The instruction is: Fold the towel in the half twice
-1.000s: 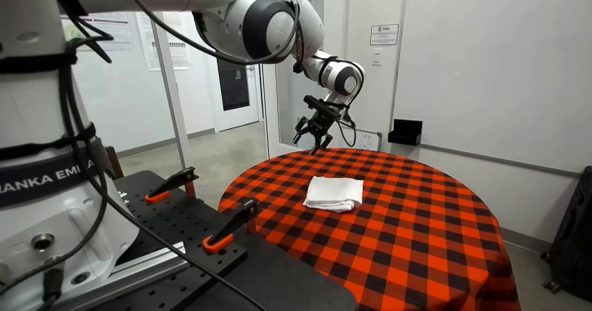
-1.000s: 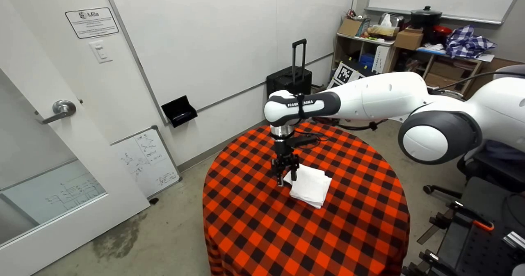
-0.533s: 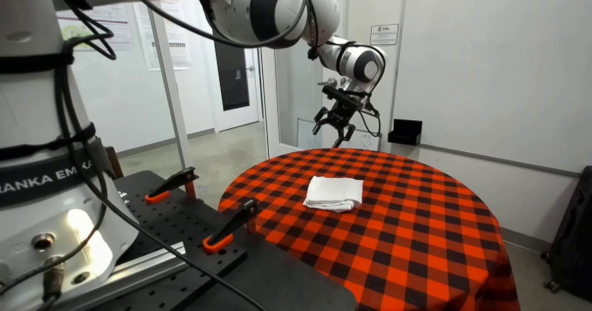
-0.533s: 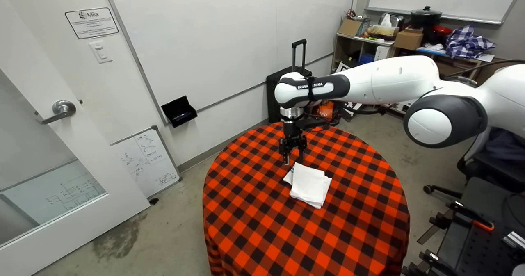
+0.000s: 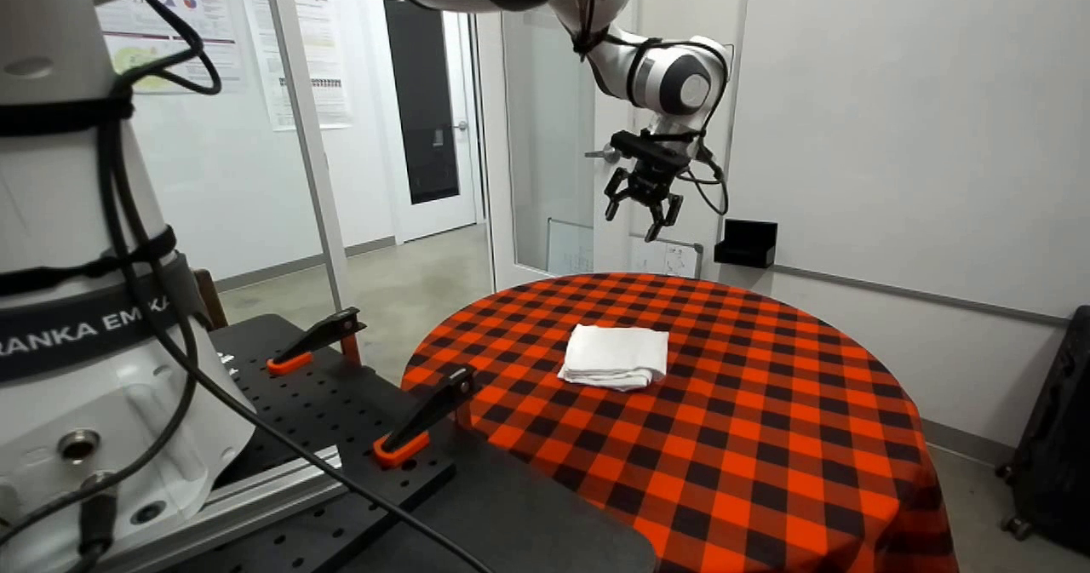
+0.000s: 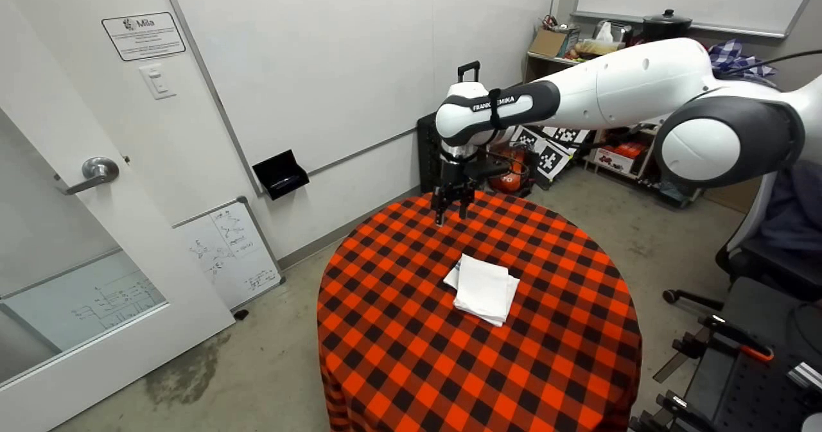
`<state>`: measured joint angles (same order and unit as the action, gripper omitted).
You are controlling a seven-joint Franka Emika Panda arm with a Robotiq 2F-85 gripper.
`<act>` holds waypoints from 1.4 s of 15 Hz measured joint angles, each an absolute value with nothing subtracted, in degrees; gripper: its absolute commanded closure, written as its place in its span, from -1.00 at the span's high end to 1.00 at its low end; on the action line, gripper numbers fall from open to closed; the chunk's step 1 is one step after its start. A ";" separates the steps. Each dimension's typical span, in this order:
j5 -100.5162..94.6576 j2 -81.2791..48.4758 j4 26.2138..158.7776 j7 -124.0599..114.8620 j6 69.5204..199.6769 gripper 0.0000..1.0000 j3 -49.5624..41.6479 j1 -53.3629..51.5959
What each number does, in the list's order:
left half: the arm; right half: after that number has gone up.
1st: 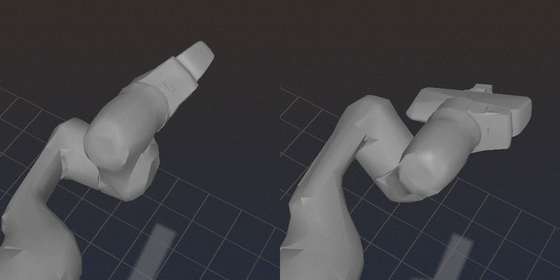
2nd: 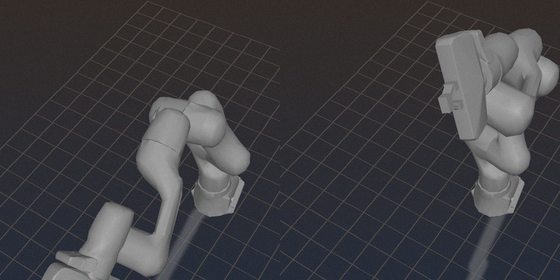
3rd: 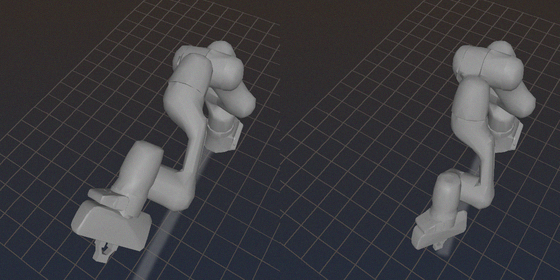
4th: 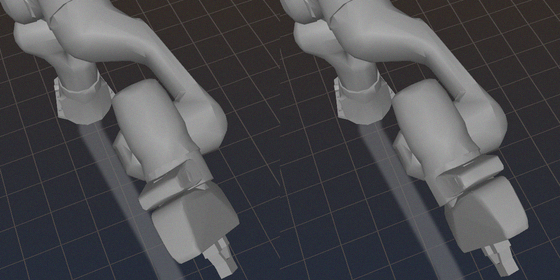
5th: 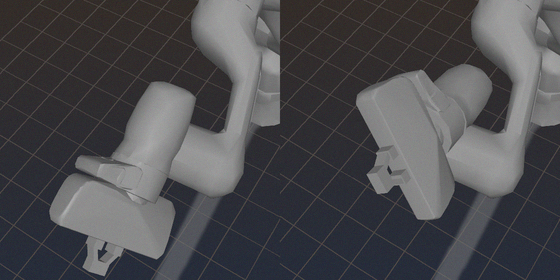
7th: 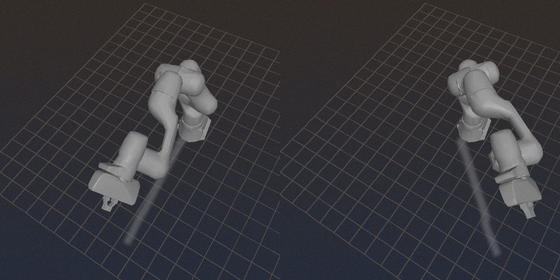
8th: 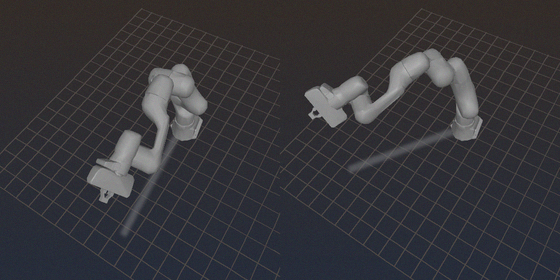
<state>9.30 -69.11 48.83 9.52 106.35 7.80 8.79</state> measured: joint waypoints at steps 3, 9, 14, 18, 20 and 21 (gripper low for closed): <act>8.94 -63.94 55.97 9.53 114.92 1.00 6.82 8.95; 6.14 -53.00 70.27 9.36 122.70 1.00 2.61 8.69; 1.47 -41.98 82.85 9.36 122.65 1.00 -0.33 8.35; -0.75 -32.31 93.49 10.30 122.71 1.00 -1.07 8.26; -0.72 -27.22 99.02 11.94 122.71 1.00 -1.04 8.29; -0.50 -24.58 101.90 13.10 122.71 1.00 -0.99 8.34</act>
